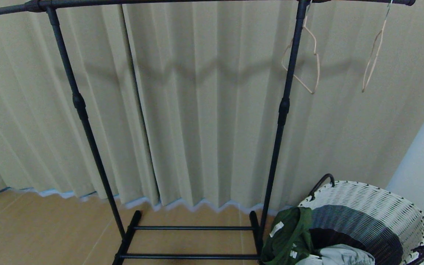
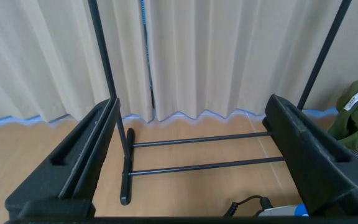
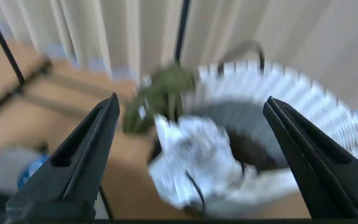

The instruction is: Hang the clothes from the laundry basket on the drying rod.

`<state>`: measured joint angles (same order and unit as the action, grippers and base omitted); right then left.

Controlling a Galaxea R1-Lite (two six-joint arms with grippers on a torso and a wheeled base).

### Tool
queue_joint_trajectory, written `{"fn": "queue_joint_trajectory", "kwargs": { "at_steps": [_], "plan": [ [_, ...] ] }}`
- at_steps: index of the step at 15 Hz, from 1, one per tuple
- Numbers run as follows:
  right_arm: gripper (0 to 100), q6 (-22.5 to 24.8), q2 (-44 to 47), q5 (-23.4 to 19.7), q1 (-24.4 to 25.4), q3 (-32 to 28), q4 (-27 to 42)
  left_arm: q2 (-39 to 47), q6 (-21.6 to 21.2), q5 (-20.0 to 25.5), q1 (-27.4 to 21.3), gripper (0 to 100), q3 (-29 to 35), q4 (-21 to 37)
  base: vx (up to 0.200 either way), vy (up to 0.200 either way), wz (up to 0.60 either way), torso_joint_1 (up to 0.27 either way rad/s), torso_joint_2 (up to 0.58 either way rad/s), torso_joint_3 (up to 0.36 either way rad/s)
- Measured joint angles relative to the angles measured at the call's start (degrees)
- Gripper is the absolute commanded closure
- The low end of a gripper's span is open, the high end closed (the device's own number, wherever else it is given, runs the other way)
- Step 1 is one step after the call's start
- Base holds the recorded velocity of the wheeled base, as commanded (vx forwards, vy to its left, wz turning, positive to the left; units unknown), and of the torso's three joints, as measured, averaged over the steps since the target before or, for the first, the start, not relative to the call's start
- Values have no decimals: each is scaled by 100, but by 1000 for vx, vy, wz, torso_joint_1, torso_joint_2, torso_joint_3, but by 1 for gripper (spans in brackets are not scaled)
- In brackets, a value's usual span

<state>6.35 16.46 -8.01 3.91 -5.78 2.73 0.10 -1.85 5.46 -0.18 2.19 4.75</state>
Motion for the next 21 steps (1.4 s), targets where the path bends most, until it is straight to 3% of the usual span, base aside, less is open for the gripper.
{"fn": "queue_joint_trajectory", "kwargs": {
  "at_steps": [3, 6, 9, 16, 21],
  "plan": [
    [0, 358, 1510, 536, 82, -328, -5, 0, 0, 0, 0, 0, 0, -2, 0, 0, 0, 0, 0, 0],
    [0, 1141, 2853, 902, 52, -456, -13, 0, 0, 0, 0, 0, 0, -2, 0, 0, 0, 0, 0, 0],
    [0, 1899, 4103, 964, -34, -478, -240, 0, 0, 0, 0, 0, 0, 0, 0, 0, 0, 0, 0, 0],
    [0, 3087, 6632, 1113, -321, -435, -1412, 0, 0, 0, 0, 0, 0, 0, 0, 0, 0, 0, 0, 0],
    [0, 3279, 7856, 1142, -669, -413, -2489, 0, 13, 0, 0, 0, 0, -2, 0, 0, 0, 0, 0, 0]
  ]
}}
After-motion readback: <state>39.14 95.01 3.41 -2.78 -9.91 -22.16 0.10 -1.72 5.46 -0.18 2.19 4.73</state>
